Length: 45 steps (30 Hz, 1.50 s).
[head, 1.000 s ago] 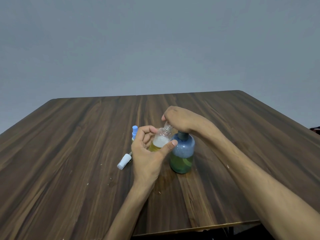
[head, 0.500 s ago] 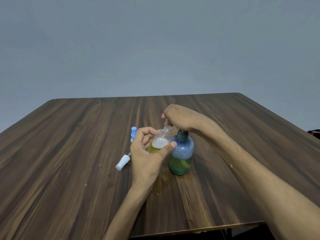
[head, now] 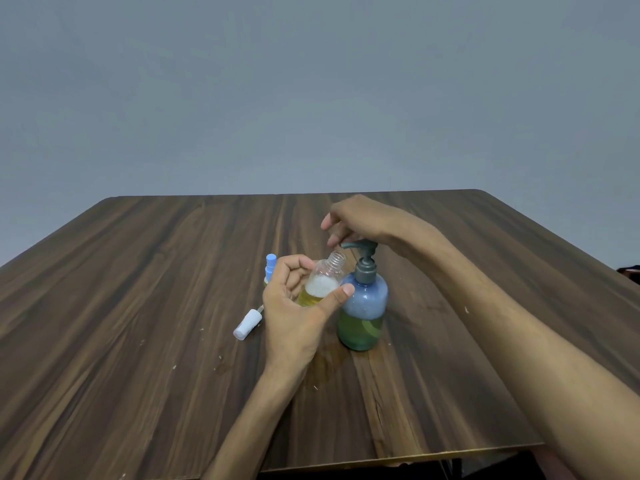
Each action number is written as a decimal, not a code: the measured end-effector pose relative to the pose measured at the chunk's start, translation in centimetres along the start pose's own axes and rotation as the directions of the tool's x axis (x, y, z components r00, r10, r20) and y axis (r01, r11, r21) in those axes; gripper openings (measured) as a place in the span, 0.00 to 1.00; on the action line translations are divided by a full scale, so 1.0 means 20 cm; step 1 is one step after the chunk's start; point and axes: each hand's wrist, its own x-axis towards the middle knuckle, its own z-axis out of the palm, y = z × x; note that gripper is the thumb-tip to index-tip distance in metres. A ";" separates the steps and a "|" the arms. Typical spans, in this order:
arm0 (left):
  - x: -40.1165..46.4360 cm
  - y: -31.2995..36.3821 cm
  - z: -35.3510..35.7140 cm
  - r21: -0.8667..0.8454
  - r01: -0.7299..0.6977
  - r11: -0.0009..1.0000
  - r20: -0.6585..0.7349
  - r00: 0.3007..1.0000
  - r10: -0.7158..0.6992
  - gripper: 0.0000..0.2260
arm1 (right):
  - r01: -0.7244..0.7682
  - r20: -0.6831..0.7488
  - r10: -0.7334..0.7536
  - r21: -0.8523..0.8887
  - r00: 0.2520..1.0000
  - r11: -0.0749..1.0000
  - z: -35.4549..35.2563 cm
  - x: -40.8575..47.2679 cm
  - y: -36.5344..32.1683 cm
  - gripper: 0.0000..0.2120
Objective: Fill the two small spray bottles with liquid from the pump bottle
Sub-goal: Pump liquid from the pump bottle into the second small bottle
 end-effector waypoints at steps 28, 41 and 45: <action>0.00 -0.01 0.00 0.002 -0.005 1.000 0.009 1.000 0.005 0.26 | 0.014 -0.031 -0.022 -0.234 0.999 0.972 0.10 -0.04 0.04 0.19; 0.00 -0.01 -0.01 0.001 -0.013 1.000 -0.005 1.000 0.013 0.24 | 0.047 -0.081 -0.062 -0.180 0.995 0.982 0.07 -0.02 0.03 0.17; 0.00 -0.02 0.00 0.004 -0.007 1.000 0.004 1.000 0.007 0.24 | 0.026 -0.019 -0.033 -0.265 0.999 0.964 0.11 -0.02 0.05 0.22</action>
